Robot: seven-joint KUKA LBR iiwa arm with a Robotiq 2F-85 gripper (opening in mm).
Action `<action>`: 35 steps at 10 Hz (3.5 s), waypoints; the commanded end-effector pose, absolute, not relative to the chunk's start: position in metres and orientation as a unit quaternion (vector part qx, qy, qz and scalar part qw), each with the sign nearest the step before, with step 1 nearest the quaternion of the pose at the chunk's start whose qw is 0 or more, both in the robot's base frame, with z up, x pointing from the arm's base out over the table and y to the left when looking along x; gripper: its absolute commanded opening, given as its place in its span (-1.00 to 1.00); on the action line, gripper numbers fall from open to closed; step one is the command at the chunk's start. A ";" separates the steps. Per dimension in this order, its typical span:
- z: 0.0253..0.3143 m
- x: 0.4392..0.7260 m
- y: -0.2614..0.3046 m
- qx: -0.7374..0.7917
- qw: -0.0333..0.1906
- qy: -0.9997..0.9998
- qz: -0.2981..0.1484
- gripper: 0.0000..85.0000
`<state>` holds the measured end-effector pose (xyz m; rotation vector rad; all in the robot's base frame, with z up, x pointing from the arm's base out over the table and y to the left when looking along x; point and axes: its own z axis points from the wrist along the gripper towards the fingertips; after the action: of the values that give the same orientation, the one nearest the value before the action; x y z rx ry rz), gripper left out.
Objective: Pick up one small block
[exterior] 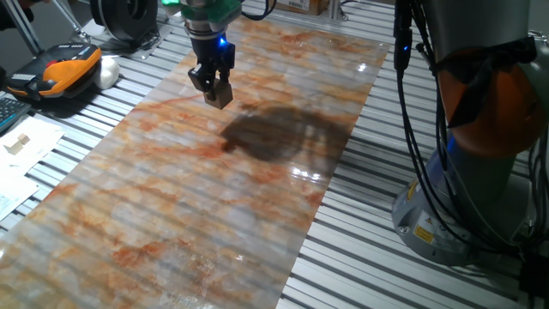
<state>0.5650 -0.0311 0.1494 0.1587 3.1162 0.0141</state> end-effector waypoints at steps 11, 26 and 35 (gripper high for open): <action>0.149 0.563 -0.028 0.022 0.007 1.000 0.000 -1.00; 0.147 0.562 -0.025 0.016 -0.001 1.000 0.006 -1.00; 0.146 0.562 -0.024 0.004 0.000 1.000 -0.021 -1.00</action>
<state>0.5623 -0.0241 0.1460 0.0126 3.1409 -0.0664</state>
